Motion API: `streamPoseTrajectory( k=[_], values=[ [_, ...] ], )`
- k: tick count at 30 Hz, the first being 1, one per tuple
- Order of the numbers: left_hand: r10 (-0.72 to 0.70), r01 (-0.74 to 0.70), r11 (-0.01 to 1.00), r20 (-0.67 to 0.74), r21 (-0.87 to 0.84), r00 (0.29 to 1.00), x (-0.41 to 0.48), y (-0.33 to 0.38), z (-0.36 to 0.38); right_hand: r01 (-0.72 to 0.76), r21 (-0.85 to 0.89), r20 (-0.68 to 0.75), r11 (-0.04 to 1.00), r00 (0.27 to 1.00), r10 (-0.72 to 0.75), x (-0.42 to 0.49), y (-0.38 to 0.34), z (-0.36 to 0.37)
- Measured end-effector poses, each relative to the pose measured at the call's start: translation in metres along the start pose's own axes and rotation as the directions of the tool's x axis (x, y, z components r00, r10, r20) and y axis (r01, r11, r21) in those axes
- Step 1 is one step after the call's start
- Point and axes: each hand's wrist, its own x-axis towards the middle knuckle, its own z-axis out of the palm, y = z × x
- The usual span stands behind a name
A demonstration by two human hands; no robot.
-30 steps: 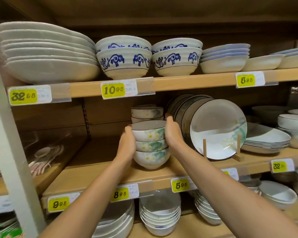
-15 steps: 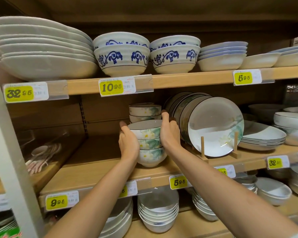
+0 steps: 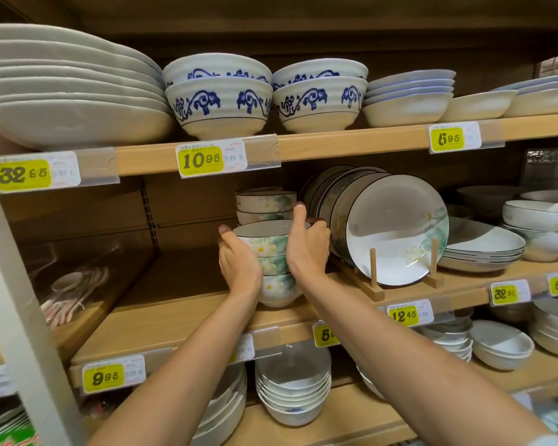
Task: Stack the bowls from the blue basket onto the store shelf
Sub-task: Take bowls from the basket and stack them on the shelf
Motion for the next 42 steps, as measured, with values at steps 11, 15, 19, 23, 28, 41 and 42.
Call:
streamPoseTrajectory(
  k=[11, 15, 19, 23, 28, 41, 42],
  values=[
    [-0.109, 0.126, 0.991, 0.245, -0.054, 0.963, 0.005, 0.006, -0.023, -0.031, 0.148, 0.185, 0.989, 0.983, 0.003, -0.004, 0.006, -0.020],
    [-0.060, 0.076, 0.994, 0.183, -0.082, 0.981, 0.004, 0.010, -0.042, 0.000, 0.201, 0.234, 0.980, 0.971, -0.048, -0.011, 0.006, -0.039],
    [0.000, 0.026, 0.989, 0.168, -0.148, 0.986, -0.017, 0.019, -0.075, 0.100, 0.284, 0.173, 0.954, 0.973, -0.153, -0.019, 0.004, -0.061],
    [-0.011, 0.031, 0.986, 0.128, -0.161, 0.992, -0.053, 0.027, -0.120, 0.126, 0.362, 0.170, 0.924, 0.965, -0.198, -0.035, 0.004, -0.074],
    [-0.037, 0.042, 0.994, 0.047, -0.103, 0.998, -0.098, 0.019, -0.196, 0.126, 0.430, 0.201, 0.894, 0.952, -0.231, -0.093, 0.015, -0.081],
    [-0.212, 0.212, 0.976, -0.004, -0.051, 0.977, -0.146, -0.031, -0.432, -0.090, 0.234, 0.568, 0.968, 0.821, -0.061, -0.323, 0.078, -0.019],
    [-0.243, 0.242, 0.969, -0.013, -0.048, 0.970, -0.144, -0.036, -0.452, -0.109, 0.212, 0.578, 0.971, 0.816, -0.035, -0.346, 0.081, -0.008]
  ],
)
